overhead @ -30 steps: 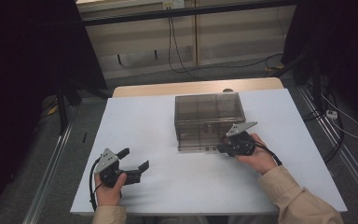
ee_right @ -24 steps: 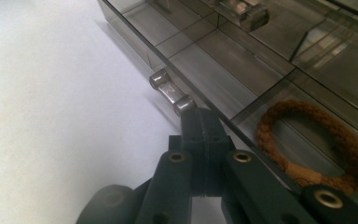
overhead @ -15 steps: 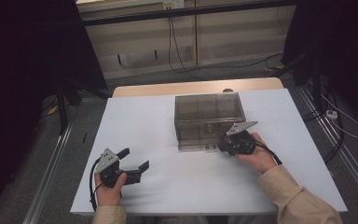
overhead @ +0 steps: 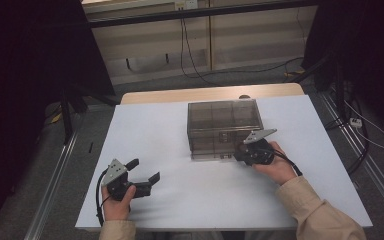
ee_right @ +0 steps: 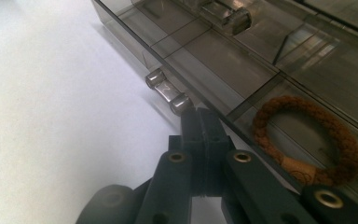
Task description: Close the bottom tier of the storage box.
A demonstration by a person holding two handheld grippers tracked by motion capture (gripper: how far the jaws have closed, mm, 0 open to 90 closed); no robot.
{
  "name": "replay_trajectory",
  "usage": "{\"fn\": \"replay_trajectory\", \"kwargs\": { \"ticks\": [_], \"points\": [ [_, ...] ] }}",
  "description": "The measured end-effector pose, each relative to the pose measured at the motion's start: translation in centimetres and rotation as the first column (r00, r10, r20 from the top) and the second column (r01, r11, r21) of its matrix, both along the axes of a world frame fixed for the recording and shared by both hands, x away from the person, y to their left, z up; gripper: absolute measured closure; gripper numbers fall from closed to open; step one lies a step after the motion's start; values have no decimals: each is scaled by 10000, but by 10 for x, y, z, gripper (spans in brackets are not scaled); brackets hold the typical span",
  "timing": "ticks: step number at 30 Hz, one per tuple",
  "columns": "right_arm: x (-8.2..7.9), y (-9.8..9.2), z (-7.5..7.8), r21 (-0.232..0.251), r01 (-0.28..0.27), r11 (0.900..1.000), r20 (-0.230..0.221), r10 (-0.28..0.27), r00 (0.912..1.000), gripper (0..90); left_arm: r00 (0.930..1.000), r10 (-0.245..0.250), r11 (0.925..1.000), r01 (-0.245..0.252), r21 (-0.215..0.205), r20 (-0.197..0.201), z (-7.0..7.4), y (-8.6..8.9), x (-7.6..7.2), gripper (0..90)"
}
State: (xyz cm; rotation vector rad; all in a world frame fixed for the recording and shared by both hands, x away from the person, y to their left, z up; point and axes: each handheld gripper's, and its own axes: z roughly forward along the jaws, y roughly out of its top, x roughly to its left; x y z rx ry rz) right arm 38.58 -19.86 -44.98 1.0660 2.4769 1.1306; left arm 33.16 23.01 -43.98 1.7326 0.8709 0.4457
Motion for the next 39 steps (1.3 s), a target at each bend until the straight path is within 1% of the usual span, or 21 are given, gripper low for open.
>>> {"fn": "replay_trajectory", "kwargs": {
  "ticks": [4,39],
  "points": [
    [0,1,0,-1,41,10000,-8,-41,10000,900,10000,12,10000,-12,-55,1,0,0,0,35],
    [5,0,1,96,210,9997,107,-211,9997,900,10000,-17,10000,17,-1,16,0,0,0,35]
  ]
}}
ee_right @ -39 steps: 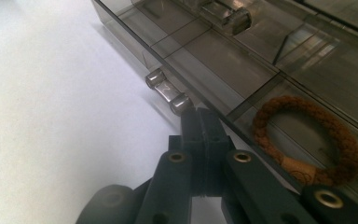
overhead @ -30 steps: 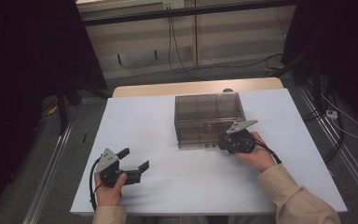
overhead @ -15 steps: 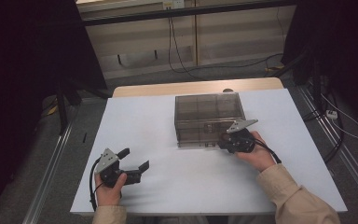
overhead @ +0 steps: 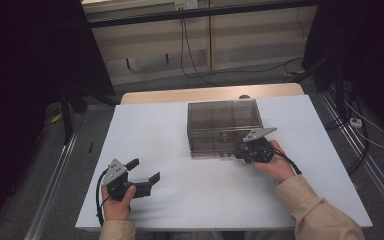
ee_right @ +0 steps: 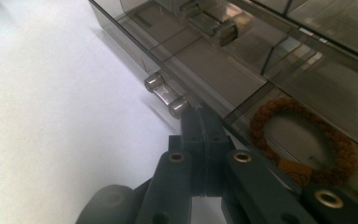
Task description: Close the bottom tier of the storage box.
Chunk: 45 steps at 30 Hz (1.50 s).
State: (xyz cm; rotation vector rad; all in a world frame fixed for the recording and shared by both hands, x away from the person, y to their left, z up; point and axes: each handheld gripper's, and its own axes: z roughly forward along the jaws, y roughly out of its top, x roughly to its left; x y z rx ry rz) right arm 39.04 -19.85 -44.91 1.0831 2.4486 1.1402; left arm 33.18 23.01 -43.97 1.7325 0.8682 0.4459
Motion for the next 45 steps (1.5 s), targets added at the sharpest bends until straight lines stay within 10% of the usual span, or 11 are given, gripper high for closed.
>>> {"fn": "replay_trajectory", "kwargs": {
  "ticks": [45],
  "points": [
    [3,0,0,9,152,9999,94,-152,9998,900,10000,-16,10000,16,-40,-11,0,0,0,35]
  ]
}}
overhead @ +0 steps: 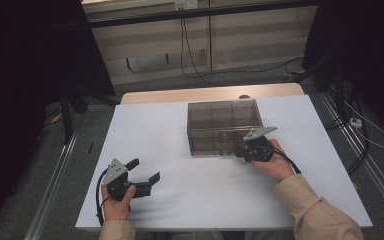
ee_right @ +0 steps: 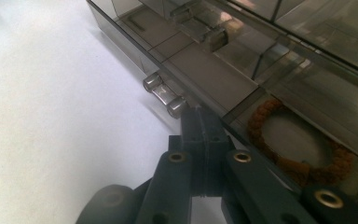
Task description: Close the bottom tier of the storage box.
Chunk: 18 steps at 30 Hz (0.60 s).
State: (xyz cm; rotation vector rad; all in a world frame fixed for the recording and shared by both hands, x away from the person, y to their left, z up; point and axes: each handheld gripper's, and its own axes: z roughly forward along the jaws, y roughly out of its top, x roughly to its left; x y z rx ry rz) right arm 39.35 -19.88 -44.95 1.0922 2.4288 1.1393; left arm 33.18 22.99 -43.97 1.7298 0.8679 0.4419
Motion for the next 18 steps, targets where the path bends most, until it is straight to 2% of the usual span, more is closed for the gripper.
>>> {"fn": "replay_trajectory", "kwargs": {
  "ticks": [18],
  "points": [
    [3,1,1,-74,148,9999,50,-147,9999,900,10000,5,10000,-5,35,-10,0,0,0,35]
  ]
}}
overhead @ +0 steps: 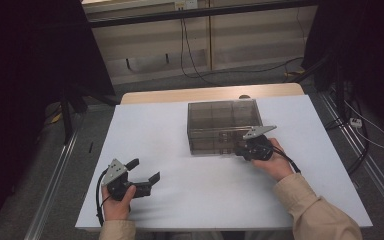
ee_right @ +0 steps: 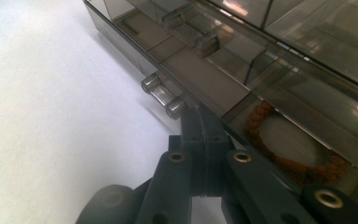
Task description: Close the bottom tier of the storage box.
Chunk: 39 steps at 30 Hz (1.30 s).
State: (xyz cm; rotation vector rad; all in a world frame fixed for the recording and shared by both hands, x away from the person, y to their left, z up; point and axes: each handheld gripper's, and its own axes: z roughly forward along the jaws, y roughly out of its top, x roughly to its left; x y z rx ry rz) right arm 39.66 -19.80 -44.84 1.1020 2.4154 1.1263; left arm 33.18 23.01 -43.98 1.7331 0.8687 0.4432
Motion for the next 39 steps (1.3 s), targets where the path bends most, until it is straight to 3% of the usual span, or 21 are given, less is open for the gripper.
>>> {"fn": "replay_trajectory", "kwargs": {
  "ticks": [39],
  "points": [
    [5,-2,-1,-133,209,9997,149,-208,9997,900,10000,-16,10000,16,-24,-42,-1,-1,0,35]
  ]
}}
